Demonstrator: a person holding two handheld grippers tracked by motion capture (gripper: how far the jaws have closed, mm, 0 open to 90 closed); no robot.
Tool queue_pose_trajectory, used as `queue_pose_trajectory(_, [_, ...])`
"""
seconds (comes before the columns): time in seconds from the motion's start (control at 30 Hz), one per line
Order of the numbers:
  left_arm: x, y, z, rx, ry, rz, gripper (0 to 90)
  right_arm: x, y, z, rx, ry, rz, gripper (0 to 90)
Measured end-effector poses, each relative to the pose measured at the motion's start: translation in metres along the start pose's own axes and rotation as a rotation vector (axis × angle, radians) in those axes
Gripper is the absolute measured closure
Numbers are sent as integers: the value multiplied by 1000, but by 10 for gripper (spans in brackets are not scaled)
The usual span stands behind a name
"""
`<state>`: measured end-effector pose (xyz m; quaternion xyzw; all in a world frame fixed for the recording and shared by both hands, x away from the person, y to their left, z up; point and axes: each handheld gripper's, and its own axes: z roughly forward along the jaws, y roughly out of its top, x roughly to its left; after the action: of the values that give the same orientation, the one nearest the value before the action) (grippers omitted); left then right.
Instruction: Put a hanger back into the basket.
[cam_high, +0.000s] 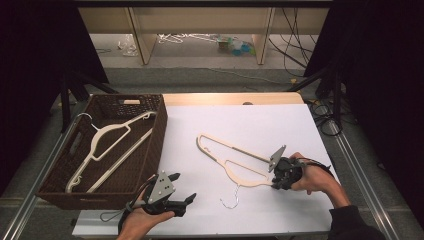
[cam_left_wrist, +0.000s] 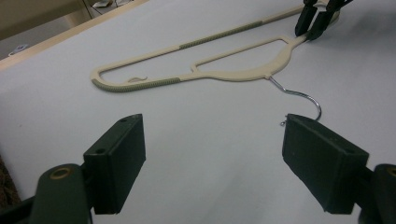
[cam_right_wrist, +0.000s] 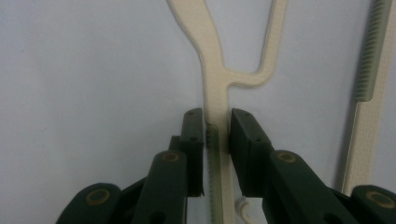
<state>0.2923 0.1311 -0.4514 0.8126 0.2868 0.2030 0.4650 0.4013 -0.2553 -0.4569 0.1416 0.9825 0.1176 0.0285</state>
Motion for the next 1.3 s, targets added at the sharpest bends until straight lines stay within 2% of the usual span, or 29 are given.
queue_pose_trajectory(0.07, [0,0,0,1,-1,-8,213,-1,0,0,4,6,-2,763])
queue_pose_trajectory(0.1, [1,0,1,1,-1,8,213,-1,1,0,2,9,-12,767])
queue_pose_trajectory(0.13, [0,-1,1,3,-4,-7,213,-1,1,0,6,9,-18,772])
queue_pose_trajectory(0.17, [0,-2,2,7,-4,-4,214,1,2,-2,18,10,1,789])
queue_pose_trajectory(0.2, [-1,-3,3,8,-6,-3,214,1,2,-2,14,13,-9,792])
queue_pose_trajectory(0.23, [-1,-3,4,15,-7,9,214,1,2,-2,4,9,-44,792])
queue_pose_trajectory(0.27, [-2,-5,7,22,-14,2,215,2,2,-2,9,3,-53,792])
queue_pose_trajectory(0.37, [-4,-5,12,40,-17,23,218,2,3,-3,12,5,-55,792])
queue_pose_trajectory(0.47, [-5,0,21,29,-12,21,220,5,4,-7,1,15,-72,791])
queue_pose_trajectory(0.5, [-4,2,23,36,-10,42,220,6,5,-10,-2,14,-77,790])
queue_pose_trajectory(0.57, [-4,6,32,29,-15,41,221,7,6,-12,-2,7,-80,790])
queue_pose_trajectory(0.63, [-3,11,44,53,-1,95,221,9,7,-13,1,11,-85,790])
queue_pose_trajectory(0.67, [-3,13,50,48,-3,95,223,10,8,-13,6,7,-86,790])
queue_pose_trajectory(0.7, [-2,16,59,68,15,127,224,10,9,-14,16,8,-90,789])
queue_pose_trajectory(0.73, [-3,18,64,71,26,139,225,10,10,-15,23,6,-92,789])
queue_pose_trajectory(0.77, [-3,19,69,92,35,162,227,10,10,-14,10,-10,-105,789])
queue_pose_trajectory(0.8, [-3,20,75,107,23,188,227,11,11,-16,21,-1,-88,789])
queue_pose_trajectory(0.87, [-5,22,87,130,24,234,227,13,12,-18,2,-8,-115,789])
queue_pose_trajectory(0.93, [-6,23,95,141,24,255,229,13,13,-22,-4,-12,-122,789])
queue_pose_trajectory(0.97, [-6,24,100,148,32,286,230,14,13,-24,-4,-19,-127,789])
queue_pose_trajectory(1.03, [-7,26,106,151,35,325,231,15,14,-27,-6,-23,-133,789])
queue_pose_trajectory(1.1, [-10,28,112,146,14,328,241,16,15,-30,-11,-27,-136,789])
queue_pose_trajectory(1.23, [-15,33,120,167,13,425,249,17,17,-33,-10,-35,-148,789])
queue_pose_trajectory(1.3, [-16,34,122,164,10,429,252,17,18,-34,-13,-28,-152,789])
